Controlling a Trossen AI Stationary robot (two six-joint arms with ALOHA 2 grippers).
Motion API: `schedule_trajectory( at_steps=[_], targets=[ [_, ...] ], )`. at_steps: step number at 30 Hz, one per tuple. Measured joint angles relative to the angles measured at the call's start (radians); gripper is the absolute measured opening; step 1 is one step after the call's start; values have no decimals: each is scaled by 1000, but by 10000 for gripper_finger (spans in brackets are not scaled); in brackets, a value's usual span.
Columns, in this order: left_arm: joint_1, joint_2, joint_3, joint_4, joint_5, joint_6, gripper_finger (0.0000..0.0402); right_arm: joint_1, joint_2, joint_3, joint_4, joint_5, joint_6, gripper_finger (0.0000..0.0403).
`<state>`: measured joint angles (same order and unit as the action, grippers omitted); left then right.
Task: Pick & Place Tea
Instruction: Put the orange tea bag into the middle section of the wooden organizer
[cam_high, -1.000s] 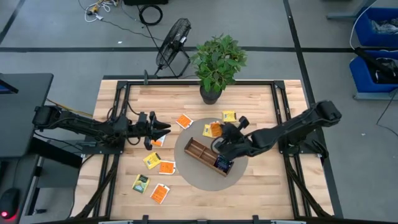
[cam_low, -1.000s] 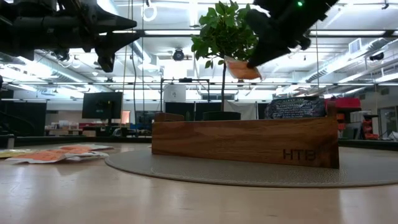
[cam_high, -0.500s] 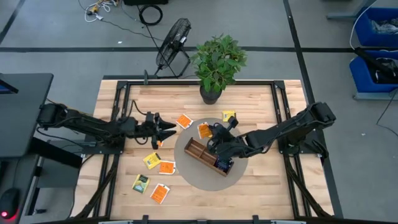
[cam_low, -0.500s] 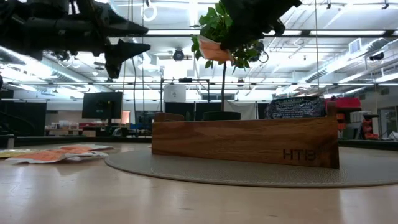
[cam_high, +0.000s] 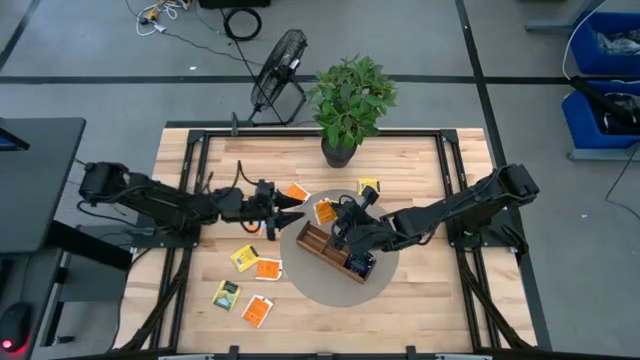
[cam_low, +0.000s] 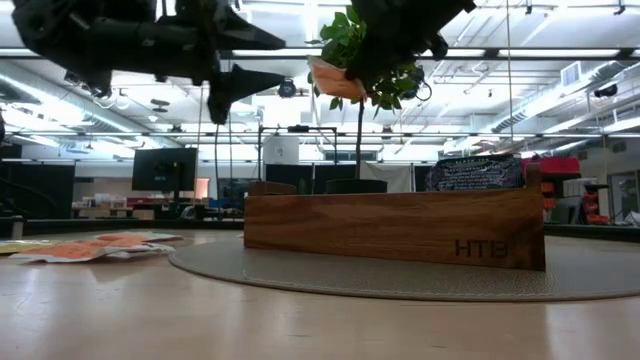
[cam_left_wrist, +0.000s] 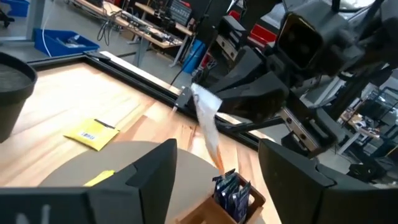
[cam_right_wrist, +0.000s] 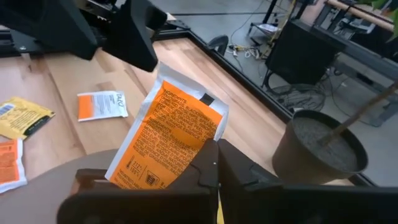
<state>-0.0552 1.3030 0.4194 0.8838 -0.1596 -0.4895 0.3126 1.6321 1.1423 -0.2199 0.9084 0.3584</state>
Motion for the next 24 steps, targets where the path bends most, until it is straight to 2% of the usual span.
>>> schedule_trajectory(
  at_steps=[16,20,24],
  targets=[
    [13,159,141,-9,0,27,220,1,0,0,12,-35,-1,0],
    [13,170,148,-43,0,30,188,3,0,0,12,-38,-10,0],
    [13,170,148,-45,0,38,128,3,0,0,0,-38,-11,0]
  ],
)
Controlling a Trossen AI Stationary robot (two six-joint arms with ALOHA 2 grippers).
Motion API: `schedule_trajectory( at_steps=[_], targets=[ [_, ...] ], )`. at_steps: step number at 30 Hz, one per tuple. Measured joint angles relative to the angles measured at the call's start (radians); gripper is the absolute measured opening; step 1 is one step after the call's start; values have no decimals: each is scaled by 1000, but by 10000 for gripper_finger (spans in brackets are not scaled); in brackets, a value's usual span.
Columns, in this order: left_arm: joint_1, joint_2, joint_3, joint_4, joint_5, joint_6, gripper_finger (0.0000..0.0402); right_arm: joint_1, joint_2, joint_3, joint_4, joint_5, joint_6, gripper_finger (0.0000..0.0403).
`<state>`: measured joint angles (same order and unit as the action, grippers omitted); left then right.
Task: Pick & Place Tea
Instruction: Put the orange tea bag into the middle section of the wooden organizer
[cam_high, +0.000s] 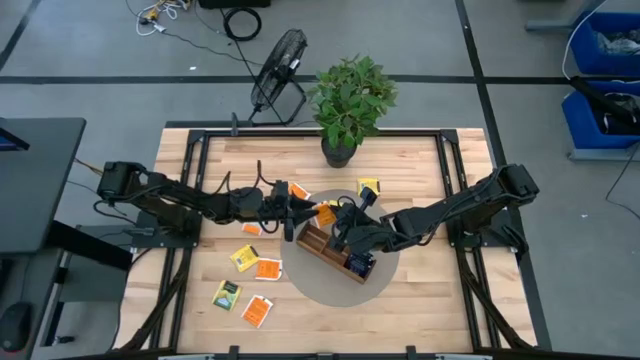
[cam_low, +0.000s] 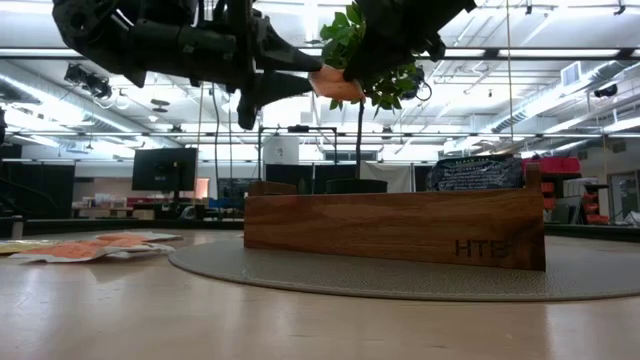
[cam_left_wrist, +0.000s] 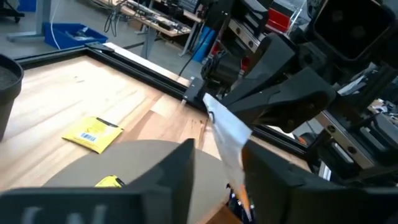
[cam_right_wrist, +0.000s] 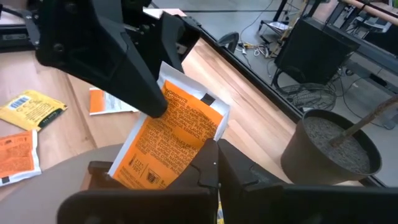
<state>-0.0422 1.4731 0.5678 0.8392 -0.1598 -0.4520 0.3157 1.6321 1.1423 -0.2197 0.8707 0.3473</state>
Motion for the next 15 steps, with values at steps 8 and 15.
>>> schedule_trajectory(
  at_steps=[8,15],
  targets=[
    [-1,0,0,-2,3,49,9,4,0,0,-16,-27,-7,7],
    [0,0,0,-55,12,83,3,16,-31,0,-99,-58,-15,55]
  ],
)
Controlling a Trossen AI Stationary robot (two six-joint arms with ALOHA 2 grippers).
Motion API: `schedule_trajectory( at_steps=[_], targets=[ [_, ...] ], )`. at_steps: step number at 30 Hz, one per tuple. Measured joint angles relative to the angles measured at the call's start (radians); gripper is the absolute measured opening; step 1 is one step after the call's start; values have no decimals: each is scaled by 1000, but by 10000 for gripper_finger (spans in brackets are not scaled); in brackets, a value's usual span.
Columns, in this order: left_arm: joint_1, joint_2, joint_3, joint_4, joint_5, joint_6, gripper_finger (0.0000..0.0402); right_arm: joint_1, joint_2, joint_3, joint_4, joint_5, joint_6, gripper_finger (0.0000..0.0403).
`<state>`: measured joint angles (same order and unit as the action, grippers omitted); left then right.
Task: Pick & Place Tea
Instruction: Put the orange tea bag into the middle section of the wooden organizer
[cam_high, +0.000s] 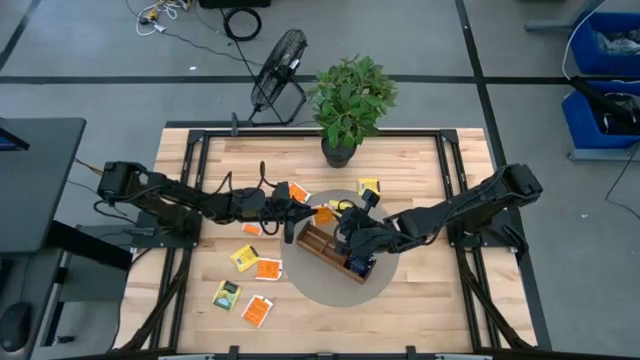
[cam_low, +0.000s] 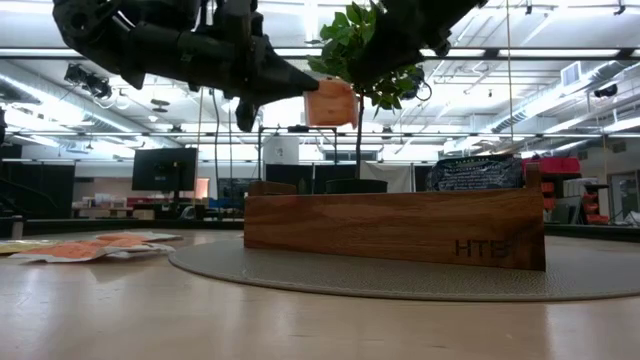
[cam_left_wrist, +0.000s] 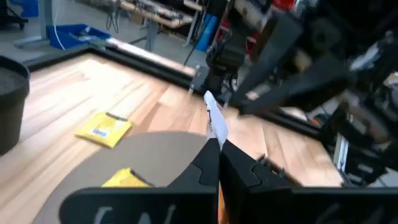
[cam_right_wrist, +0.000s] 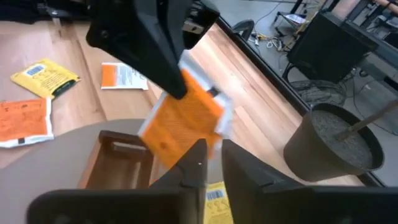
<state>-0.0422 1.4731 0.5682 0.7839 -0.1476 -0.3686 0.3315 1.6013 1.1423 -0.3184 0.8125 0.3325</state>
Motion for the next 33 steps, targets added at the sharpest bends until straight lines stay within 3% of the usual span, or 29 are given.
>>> schedule_trajectory(
  at_steps=[5,17,23,27,33],
  targets=[
    [-2,0,0,-5,71,62,2,2,-45,0,-39,-42,2,103],
    [-1,0,0,-42,222,201,2,-76,-103,0,-6,-444,-27,215],
    [-1,0,0,-43,249,246,2,-146,-103,0,15,-541,-30,232],
    [-1,0,0,-43,249,257,2,-188,-100,0,61,-717,-34,233],
    [0,-1,1,-36,250,261,2,-207,-98,0,72,-745,-34,229]
  ],
)
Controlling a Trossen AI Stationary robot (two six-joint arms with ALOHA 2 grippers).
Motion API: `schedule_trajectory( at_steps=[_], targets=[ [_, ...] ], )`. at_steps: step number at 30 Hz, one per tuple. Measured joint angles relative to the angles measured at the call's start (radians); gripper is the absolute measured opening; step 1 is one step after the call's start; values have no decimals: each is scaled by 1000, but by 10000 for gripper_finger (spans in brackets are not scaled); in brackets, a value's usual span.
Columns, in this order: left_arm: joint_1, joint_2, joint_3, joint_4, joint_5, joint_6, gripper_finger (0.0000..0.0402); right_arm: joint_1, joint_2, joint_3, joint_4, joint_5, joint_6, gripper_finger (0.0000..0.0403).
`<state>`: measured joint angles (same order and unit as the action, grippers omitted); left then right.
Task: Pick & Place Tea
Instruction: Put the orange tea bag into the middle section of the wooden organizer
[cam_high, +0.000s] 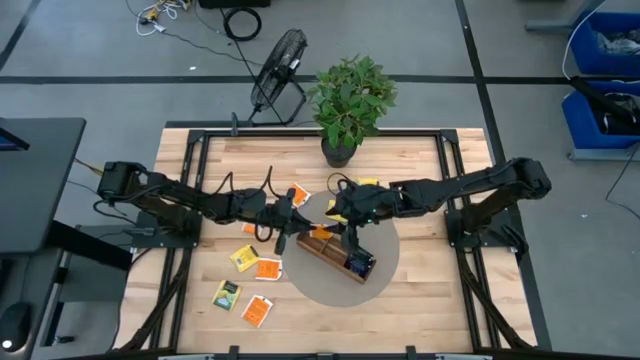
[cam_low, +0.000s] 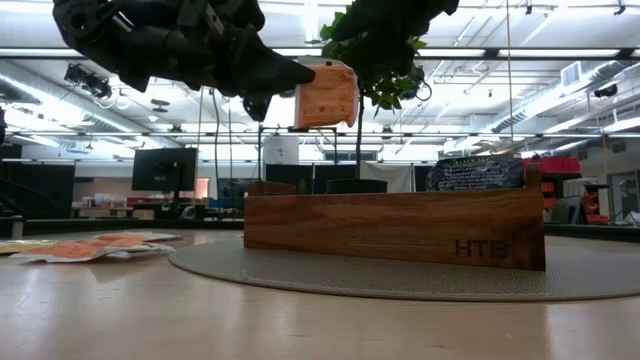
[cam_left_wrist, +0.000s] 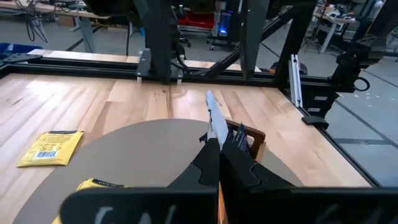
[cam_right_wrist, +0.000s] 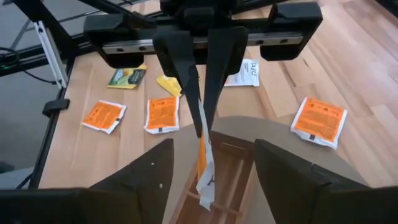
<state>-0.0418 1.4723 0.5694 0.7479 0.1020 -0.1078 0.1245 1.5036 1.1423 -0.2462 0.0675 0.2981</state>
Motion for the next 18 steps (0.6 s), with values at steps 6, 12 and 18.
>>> schedule_trajectory(
  at_steps=[6,12,18],
  targets=[
    [0,0,0,3,0,0,2,0,18,-1,1,-9,7,214],
    [0,0,1,9,0,0,2,0,41,-1,17,-17,7,199],
    [0,0,1,10,0,-2,2,0,45,-1,23,-12,10,181]
  ],
)
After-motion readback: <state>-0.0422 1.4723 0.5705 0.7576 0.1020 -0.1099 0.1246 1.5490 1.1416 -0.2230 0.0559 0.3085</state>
